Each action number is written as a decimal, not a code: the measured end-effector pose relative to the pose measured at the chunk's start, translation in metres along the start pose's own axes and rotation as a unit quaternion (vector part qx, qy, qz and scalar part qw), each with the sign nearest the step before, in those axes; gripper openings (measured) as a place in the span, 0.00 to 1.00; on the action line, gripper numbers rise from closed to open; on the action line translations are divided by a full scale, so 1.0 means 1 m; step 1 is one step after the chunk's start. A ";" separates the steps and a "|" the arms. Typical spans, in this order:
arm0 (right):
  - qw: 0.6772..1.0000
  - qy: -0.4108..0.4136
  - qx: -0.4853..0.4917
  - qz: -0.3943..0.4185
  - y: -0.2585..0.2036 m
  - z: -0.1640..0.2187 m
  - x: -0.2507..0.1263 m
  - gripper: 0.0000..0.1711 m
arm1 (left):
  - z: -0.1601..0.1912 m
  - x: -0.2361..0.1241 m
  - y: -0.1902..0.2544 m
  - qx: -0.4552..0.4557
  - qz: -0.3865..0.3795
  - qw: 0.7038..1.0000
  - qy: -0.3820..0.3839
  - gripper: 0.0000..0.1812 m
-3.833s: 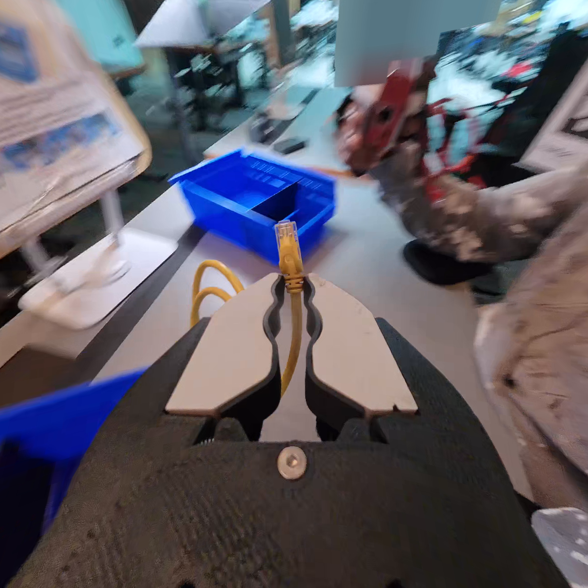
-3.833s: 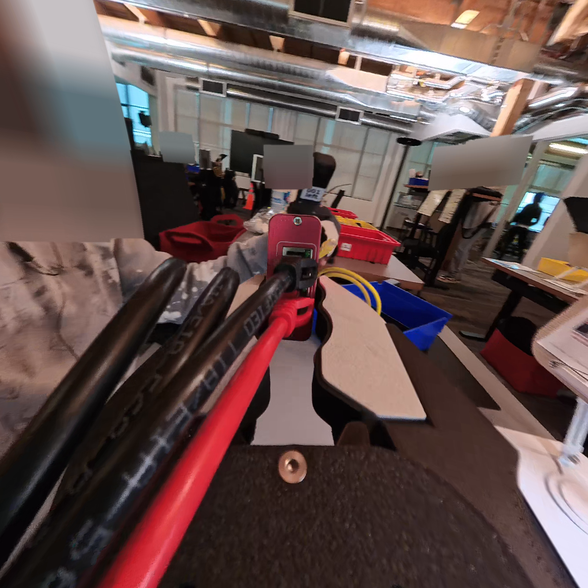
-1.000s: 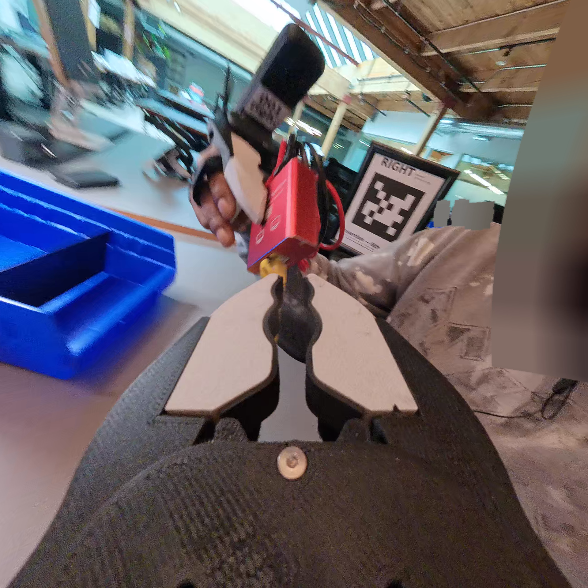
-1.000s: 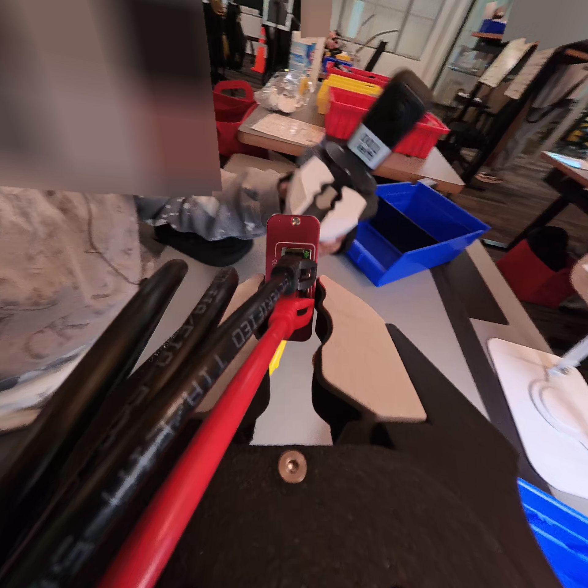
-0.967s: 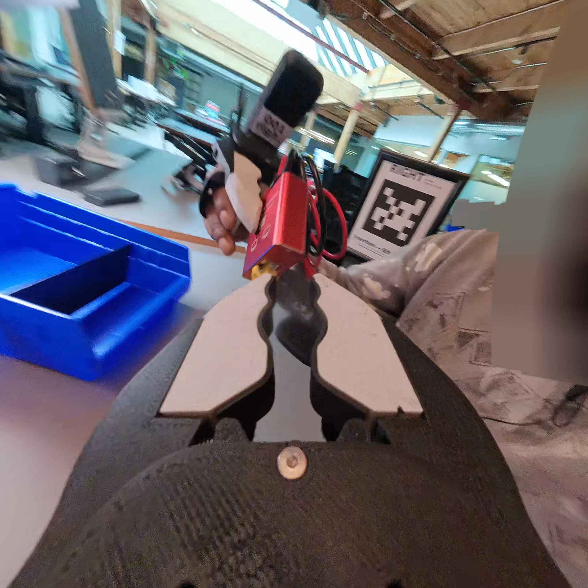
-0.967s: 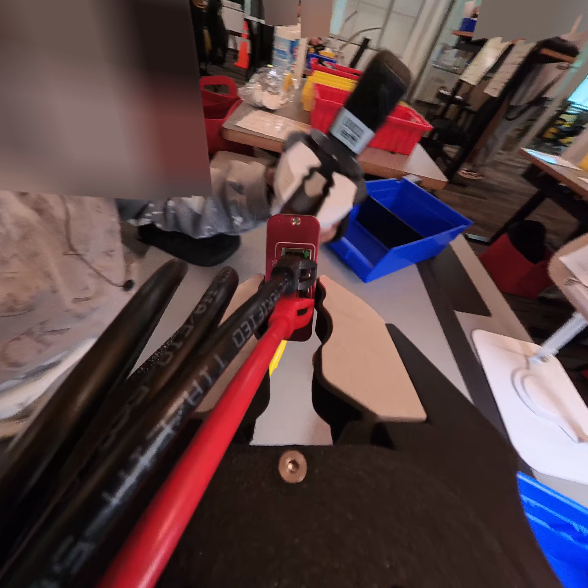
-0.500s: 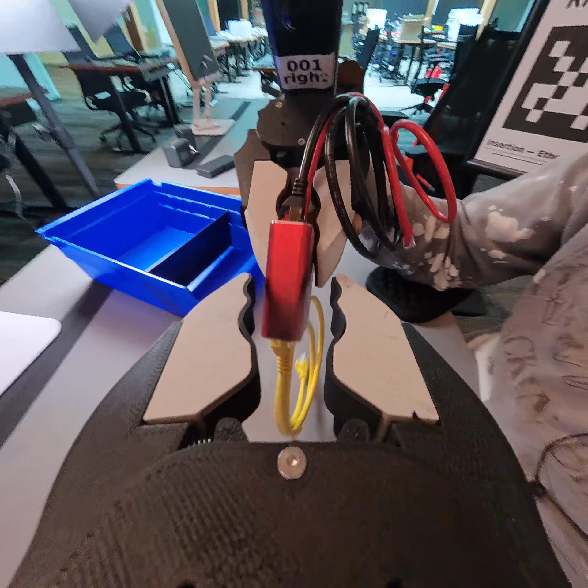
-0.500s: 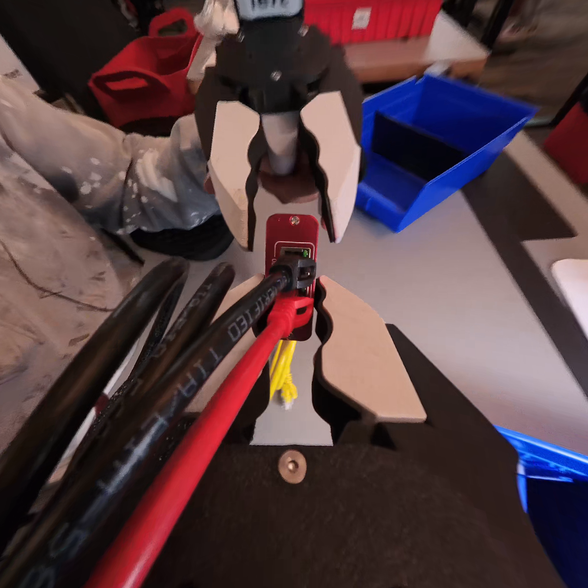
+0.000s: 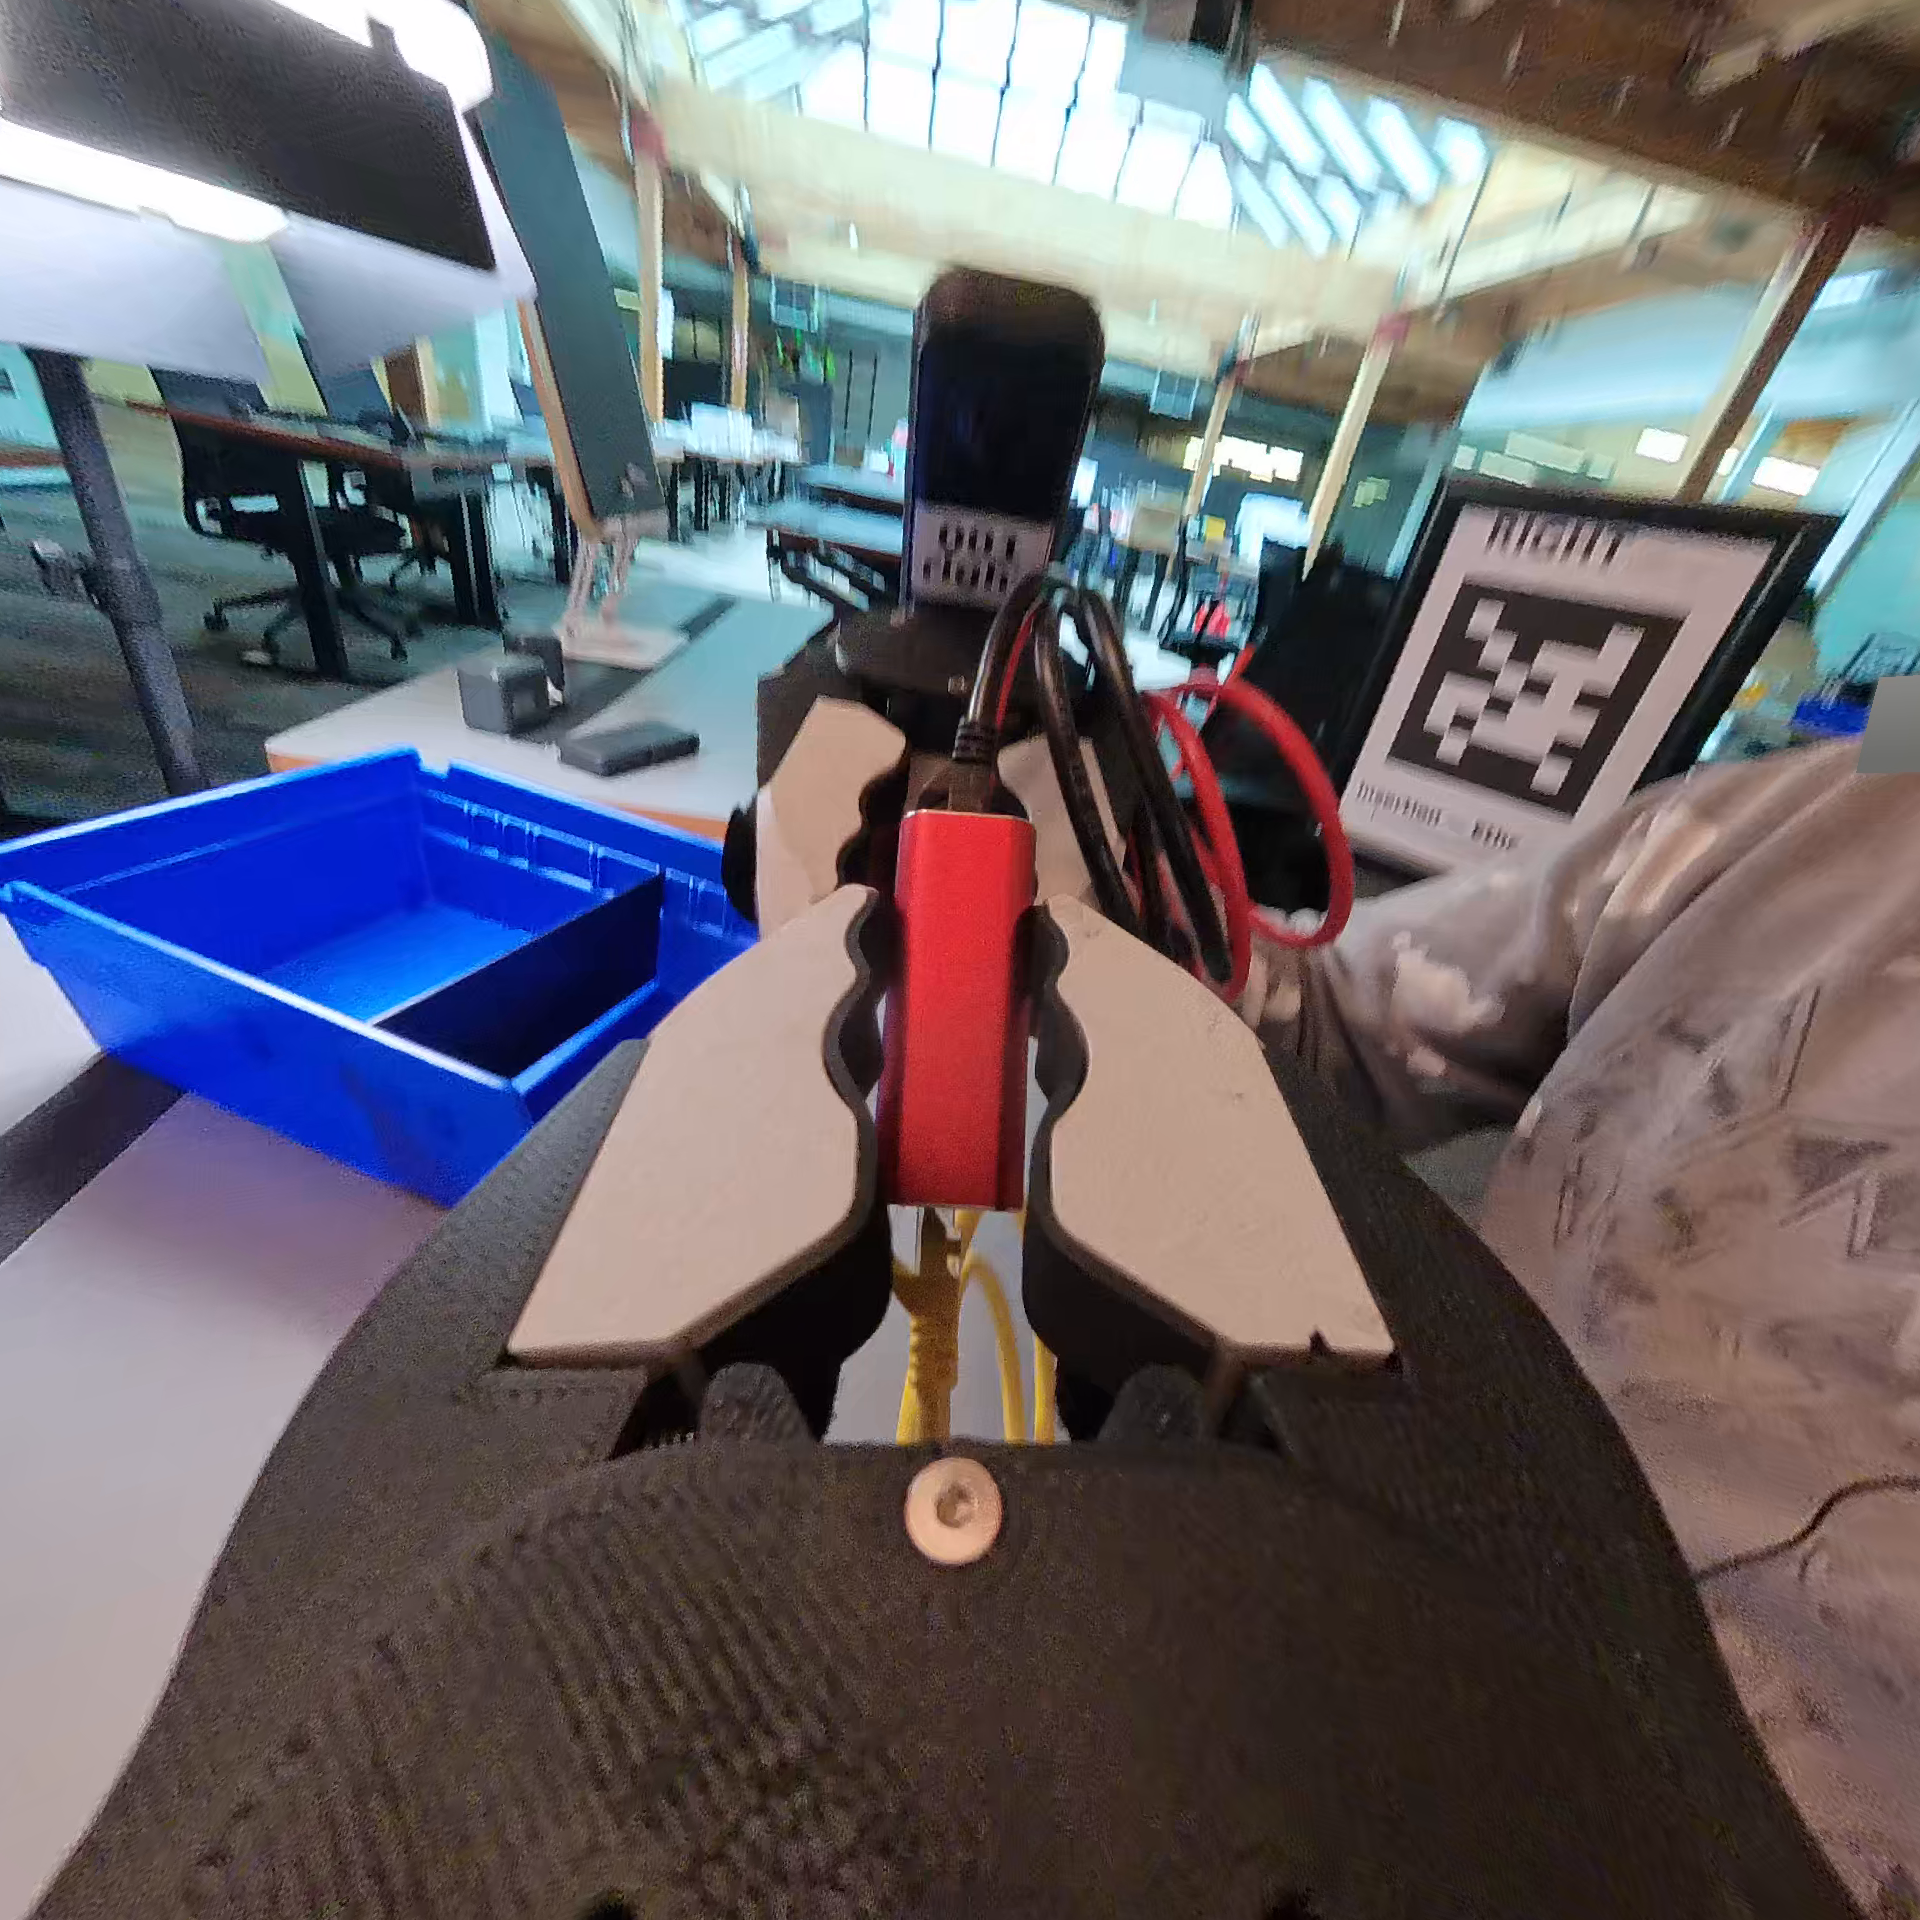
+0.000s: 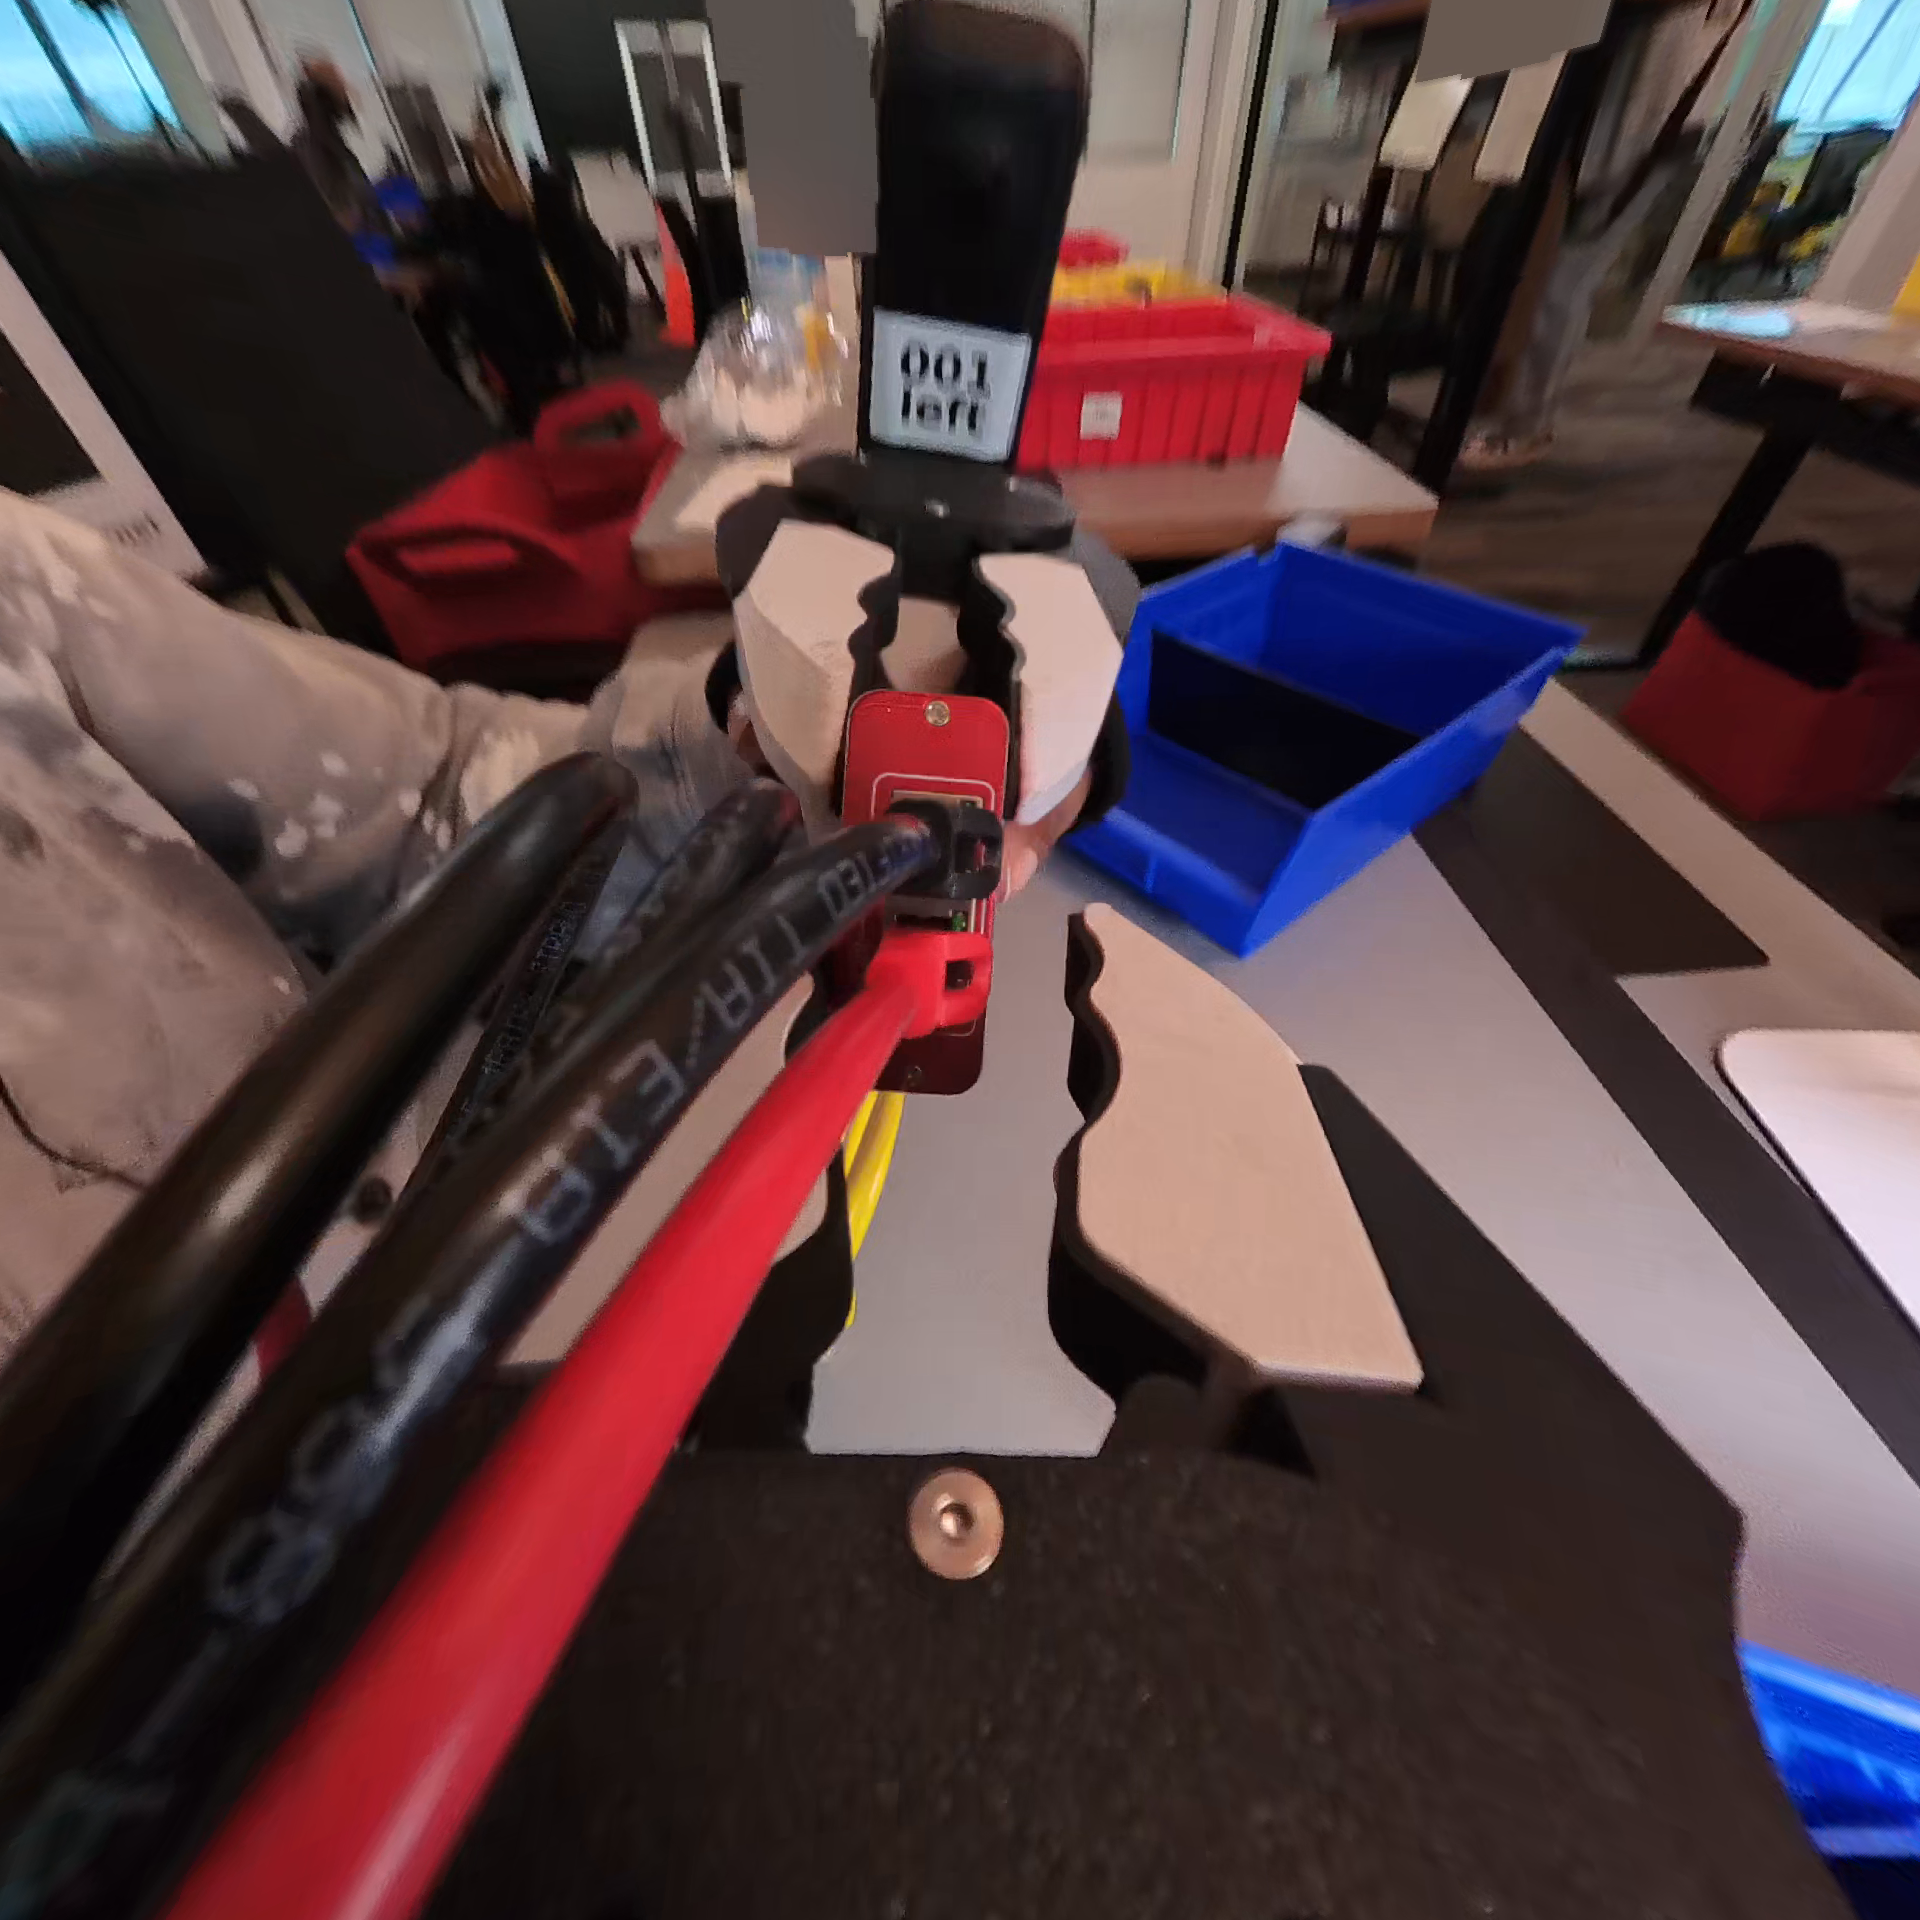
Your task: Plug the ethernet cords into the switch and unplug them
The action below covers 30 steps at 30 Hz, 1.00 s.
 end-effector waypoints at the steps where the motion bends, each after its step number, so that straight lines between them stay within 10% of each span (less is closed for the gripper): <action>1: 1.000 0.023 0.008 -0.005 0.002 0.000 0.002 0.24 | -0.002 -0.001 -0.001 -0.005 -0.002 1.000 0.023 0.15; 16: 0.989 0.126 0.078 0.003 0.008 0.007 0.028 0.17 | -0.003 -0.014 -0.011 0.006 -0.042 0.971 0.237 0.14; 26: 0.980 -0.108 -0.025 0.167 0.026 0.006 -0.017 0.15 | -0.013 -0.044 -0.023 0.016 -0.088 0.983 0.159 0.17; 30: 0.936 -0.259 -0.124 0.203 0.020 0.023 -0.030 0.15 | -0.006 -0.037 -0.017 0.083 -0.120 0.989 0.010 0.23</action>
Point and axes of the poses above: each gripper's, where its closed fingertips meet, x out along the fingers, z out of its underside, y = z × x across the jaws, the point moved 7 cm from there along -x, back along the fingers, and after that the axes turned 8 degrees about z, right-handed, at the moved point
